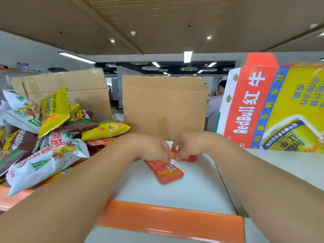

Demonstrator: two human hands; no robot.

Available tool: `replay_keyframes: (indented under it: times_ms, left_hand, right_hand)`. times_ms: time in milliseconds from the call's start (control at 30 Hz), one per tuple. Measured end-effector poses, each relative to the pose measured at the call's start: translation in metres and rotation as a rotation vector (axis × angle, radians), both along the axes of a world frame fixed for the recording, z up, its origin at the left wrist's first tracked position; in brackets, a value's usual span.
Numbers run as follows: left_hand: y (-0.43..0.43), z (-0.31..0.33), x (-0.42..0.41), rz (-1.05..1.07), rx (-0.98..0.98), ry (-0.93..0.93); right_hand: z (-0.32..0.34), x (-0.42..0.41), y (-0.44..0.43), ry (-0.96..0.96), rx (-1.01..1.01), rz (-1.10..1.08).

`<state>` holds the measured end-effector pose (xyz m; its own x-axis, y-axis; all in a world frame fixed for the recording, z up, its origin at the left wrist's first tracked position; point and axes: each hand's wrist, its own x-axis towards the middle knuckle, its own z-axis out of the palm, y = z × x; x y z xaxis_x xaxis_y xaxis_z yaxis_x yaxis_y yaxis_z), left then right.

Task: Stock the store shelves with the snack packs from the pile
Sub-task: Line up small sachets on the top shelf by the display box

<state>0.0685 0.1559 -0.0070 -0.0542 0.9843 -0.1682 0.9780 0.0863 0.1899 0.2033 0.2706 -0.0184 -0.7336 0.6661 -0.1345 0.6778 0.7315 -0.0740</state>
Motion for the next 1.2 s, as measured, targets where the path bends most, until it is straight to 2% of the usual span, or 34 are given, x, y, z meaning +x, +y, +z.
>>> replay_keyframes:
  times_ms: [133,300,400,500,567,633,700,767,867,967,1200]
  left_hand:
    - [0.02,-0.011,0.004,-0.05,0.024,-0.026]
    - [0.02,-0.017,0.001,-0.024,0.213,0.032]
    - [0.008,-0.008,-0.003,0.041,0.154,0.144]
    - [-0.001,-0.004,-0.003,0.056,0.061,0.244]
    - [-0.002,-0.004,-0.006,0.063,0.085,0.197]
    - [0.003,-0.006,-0.011,0.063,0.184,0.059]
    - [0.01,-0.005,-0.017,0.072,0.33,-0.1]
    - [0.017,-0.006,-0.024,0.108,0.409,-0.164]
    - [0.018,-0.012,-0.032,0.122,0.27,-0.048]
    - [0.013,-0.013,-0.03,0.099,0.142,-0.001]
    - [0.01,-0.013,-0.02,0.082,0.053,0.066]
  right_hand:
    - [0.006,0.021,0.007,0.058,0.003,-0.091]
    - [0.011,0.038,0.017,0.196,0.05,-0.173]
    - [0.013,0.045,0.022,0.253,0.049,-0.198]
    - [0.011,0.049,0.027,0.185,0.029,-0.206]
    - [0.008,0.049,0.026,0.093,0.057,-0.216]
    - [0.007,0.048,0.026,0.055,0.052,-0.225]
    - [0.008,0.047,0.026,0.049,-0.011,-0.213]
    - [0.009,0.046,0.026,0.012,-0.078,-0.189]
    - [0.011,0.044,0.023,-0.097,-0.036,-0.156]
    - [0.012,0.044,0.019,-0.109,0.01,-0.149]
    - [0.016,0.052,0.022,0.169,0.183,-0.127]
